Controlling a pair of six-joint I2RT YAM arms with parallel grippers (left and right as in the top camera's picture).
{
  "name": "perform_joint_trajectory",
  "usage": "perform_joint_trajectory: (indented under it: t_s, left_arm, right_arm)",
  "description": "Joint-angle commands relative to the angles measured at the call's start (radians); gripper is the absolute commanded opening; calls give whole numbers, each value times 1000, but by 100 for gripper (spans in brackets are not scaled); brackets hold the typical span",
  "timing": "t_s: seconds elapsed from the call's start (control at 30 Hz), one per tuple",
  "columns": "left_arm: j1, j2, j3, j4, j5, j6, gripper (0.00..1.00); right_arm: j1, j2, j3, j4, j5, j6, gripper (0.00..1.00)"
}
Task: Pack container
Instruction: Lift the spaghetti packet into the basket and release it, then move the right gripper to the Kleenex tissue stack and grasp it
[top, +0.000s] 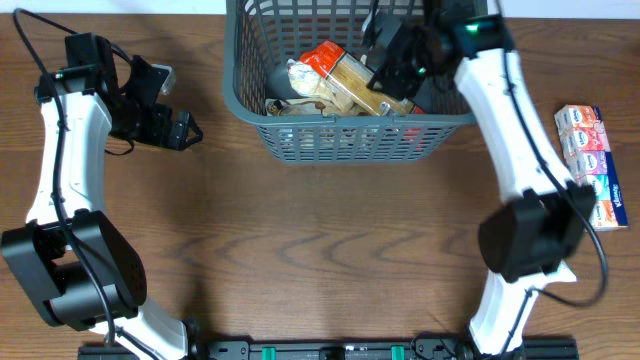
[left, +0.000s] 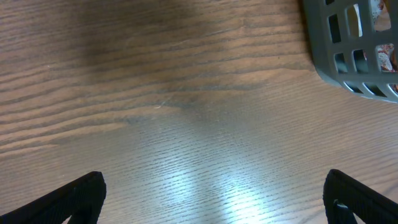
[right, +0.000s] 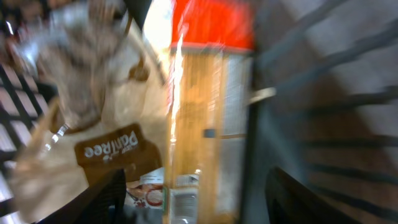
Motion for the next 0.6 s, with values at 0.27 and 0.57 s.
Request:
perform_joint_trajectory:
  t_s: [0.27,0.57]
  left_arm:
    - [-2,0,-2,0,-5,-10,99]
    - [-2,0,-2,5,-5,-10,99]
  right_arm:
    - [-413,-382,80,-127,114,368,68]
    - [-812,-274,69,-420,118,249,93]
